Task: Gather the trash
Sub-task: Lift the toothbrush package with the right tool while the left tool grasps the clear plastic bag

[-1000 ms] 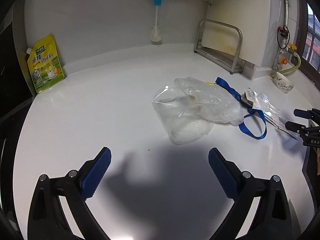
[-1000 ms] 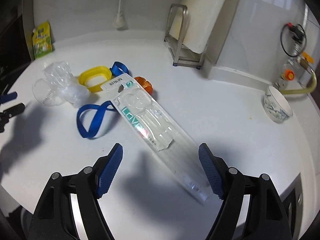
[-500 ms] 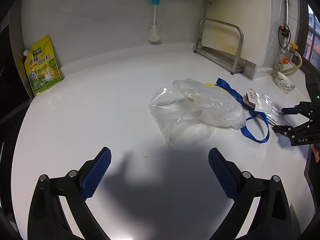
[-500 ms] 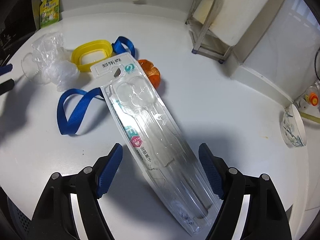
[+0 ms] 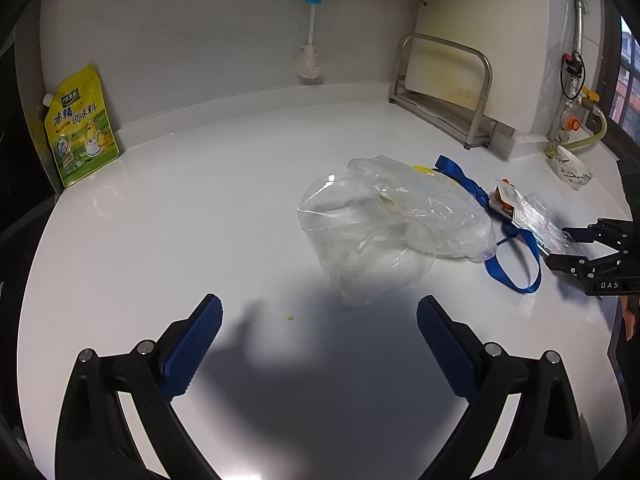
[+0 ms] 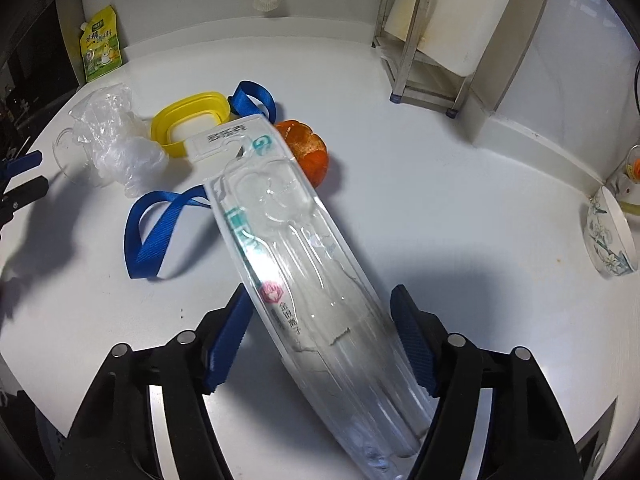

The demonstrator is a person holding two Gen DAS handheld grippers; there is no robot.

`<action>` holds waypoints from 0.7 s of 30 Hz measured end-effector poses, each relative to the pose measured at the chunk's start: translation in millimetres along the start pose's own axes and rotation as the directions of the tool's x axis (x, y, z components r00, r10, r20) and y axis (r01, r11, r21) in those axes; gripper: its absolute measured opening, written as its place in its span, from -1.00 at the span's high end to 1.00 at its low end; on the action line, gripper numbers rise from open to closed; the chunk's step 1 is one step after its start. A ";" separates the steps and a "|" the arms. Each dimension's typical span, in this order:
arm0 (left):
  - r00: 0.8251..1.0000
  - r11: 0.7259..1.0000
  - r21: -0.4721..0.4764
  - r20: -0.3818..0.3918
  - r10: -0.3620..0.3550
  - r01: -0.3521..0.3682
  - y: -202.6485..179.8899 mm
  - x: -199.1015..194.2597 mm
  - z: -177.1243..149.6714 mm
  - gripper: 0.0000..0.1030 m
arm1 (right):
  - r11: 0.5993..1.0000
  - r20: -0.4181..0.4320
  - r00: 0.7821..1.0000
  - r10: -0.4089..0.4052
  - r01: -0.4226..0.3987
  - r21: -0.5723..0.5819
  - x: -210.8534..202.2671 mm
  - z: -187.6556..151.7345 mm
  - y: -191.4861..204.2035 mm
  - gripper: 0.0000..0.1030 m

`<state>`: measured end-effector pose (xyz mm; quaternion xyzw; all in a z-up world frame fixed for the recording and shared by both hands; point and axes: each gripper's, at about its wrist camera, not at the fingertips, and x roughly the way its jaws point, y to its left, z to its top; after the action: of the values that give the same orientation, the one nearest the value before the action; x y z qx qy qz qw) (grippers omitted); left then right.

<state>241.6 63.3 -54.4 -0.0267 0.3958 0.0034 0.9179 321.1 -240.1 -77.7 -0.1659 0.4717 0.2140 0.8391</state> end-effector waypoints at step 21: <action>0.993 0.993 0.020 0.009 0.120 -0.120 -7.9 30.6 21.5 -0.80 | 0.984 0.089 0.995 0.037 -0.052 0.170 -17.9 -14.4 -3.4 -0.08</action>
<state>278.5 56.1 -61.6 0.0065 0.3929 0.0547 0.9179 304.2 -253.5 -69.3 -0.0726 0.4556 0.1979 0.8649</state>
